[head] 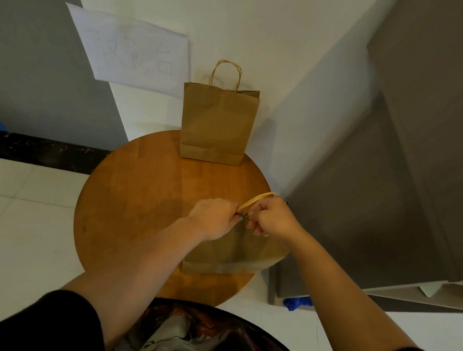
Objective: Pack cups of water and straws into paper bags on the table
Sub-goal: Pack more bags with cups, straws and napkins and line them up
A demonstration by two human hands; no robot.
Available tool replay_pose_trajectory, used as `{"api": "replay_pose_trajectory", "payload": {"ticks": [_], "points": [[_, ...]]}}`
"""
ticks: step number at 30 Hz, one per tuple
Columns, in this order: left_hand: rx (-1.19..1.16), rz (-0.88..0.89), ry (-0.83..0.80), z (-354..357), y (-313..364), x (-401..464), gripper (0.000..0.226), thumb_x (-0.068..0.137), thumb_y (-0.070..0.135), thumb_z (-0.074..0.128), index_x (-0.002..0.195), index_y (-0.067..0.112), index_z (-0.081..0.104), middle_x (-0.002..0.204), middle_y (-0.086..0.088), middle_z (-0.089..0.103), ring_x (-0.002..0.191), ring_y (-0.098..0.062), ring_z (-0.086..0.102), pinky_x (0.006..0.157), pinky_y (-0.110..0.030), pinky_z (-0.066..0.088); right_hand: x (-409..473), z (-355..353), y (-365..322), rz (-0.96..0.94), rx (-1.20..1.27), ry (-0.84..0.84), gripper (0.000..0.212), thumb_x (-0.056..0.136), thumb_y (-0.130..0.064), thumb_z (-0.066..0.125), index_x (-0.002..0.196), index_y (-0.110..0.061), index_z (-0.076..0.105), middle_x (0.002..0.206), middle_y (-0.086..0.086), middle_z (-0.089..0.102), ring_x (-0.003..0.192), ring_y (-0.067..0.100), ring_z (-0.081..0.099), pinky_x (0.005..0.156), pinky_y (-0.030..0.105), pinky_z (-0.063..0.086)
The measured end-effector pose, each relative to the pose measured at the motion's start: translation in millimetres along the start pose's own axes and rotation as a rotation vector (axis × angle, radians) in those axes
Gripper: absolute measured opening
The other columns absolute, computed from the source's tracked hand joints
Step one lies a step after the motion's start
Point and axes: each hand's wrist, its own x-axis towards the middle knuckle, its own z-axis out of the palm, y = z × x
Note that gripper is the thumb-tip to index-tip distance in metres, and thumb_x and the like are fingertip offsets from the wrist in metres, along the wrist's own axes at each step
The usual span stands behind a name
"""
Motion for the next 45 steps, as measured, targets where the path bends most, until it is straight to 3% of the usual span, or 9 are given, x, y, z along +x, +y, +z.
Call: {"api": "replay_pose_trajectory", "payload": {"ticks": [16,20,28,32,35,37,41,43,45], "points": [[-0.046,0.028,0.021,2.5,-2.8,-0.6,0.014,0.100,0.028,0.040,0.089,0.026,0.048,0.081,0.004,0.051,0.075,-0.016,0.049,0.065,-0.031,0.040,-3.3,3.2,1.3,-0.014,0.007,-0.008,0.019,0.095,-0.004,0.046,0.084,-0.005,0.062,0.071,0.005,0.062,0.059,0.011,0.056,0.052,0.019,0.043],[-0.057,0.032,0.030,1.8,-3.6,-1.6,0.015,0.099,0.028,0.041,0.085,0.027,0.045,0.080,0.004,0.050,0.074,-0.016,0.048,0.064,-0.031,0.037,-1.0,5.4,-1.0,-0.002,-0.009,-0.009,0.022,0.094,-0.003,0.046,0.078,-0.008,0.060,0.070,0.004,0.062,0.057,0.011,0.055,0.049,0.018,0.042],[-0.099,0.037,0.035,2.4,-5.3,-5.5,0.015,0.099,0.027,0.042,0.085,0.026,0.046,0.080,0.004,0.051,0.074,-0.015,0.048,0.065,-0.030,0.036,0.8,7.2,-1.7,0.012,-0.064,-0.040,0.018,0.094,-0.007,0.049,0.093,-0.002,0.067,0.076,0.006,0.065,0.061,0.013,0.056,0.053,0.021,0.045],[-0.092,0.041,0.048,3.3,-6.0,-5.1,0.016,0.100,0.028,0.041,0.091,0.023,0.053,0.081,0.004,0.051,0.075,-0.015,0.048,0.067,-0.030,0.039,-2.1,9.2,2.7,-0.187,-0.314,0.027,0.022,0.093,-0.006,0.050,0.096,-0.010,0.071,0.096,0.013,0.069,0.080,0.023,0.061,0.073,0.035,0.054],[-0.074,0.037,0.050,4.4,-5.5,-2.9,0.019,0.100,0.028,0.041,0.098,0.019,0.059,0.082,0.004,0.052,0.075,-0.015,0.049,0.067,-0.030,0.040,-0.6,13.9,0.4,-0.208,-0.565,0.033,0.027,0.098,-0.019,0.044,0.115,-0.022,0.064,0.113,0.008,0.064,0.094,0.027,0.061,0.069,0.027,0.043],[-0.073,0.031,0.049,4.7,-5.8,-2.4,0.019,0.099,0.027,0.042,0.098,0.019,0.060,0.082,0.003,0.053,0.075,-0.015,0.049,0.067,-0.030,0.041,-0.4,16.0,-0.4,-0.221,-0.698,0.063,0.025,0.099,-0.023,0.042,0.117,-0.022,0.059,0.114,0.009,0.062,0.093,0.027,0.061,0.066,0.025,0.039],[-0.070,0.035,0.054,5.7,-4.6,-3.5,0.017,0.099,0.028,0.044,0.095,0.021,0.060,0.082,0.003,0.053,0.074,-0.015,0.048,0.063,-0.028,0.037,-4.8,13.5,4.9,-0.267,-0.818,0.031,0.025,0.097,-0.014,0.041,0.115,-0.022,0.057,0.095,0.005,0.058,0.071,0.019,0.050,0.056,0.022,0.035],[-0.066,0.046,0.042,4.5,-4.9,-4.1,0.019,0.098,0.029,0.045,0.098,0.019,0.061,0.084,0.000,0.058,0.077,-0.018,0.053,0.065,-0.031,0.043,-4.3,11.8,3.2,-0.252,-0.833,-0.005,0.027,0.097,-0.016,0.041,0.118,-0.024,0.056,0.099,0.006,0.058,0.074,0.020,0.050,0.061,0.026,0.038],[-0.050,0.052,0.015,2.6,-10.6,-4.0,0.016,0.097,0.031,0.048,0.088,0.022,0.057,0.075,0.004,0.054,0.070,-0.013,0.051,0.059,-0.027,0.039,-4.4,10.7,0.4,-0.250,-0.843,-0.020,0.027,0.097,-0.019,0.042,0.121,-0.025,0.054,0.106,0.007,0.059,0.082,0.023,0.056,0.066,0.028,0.042]]}}
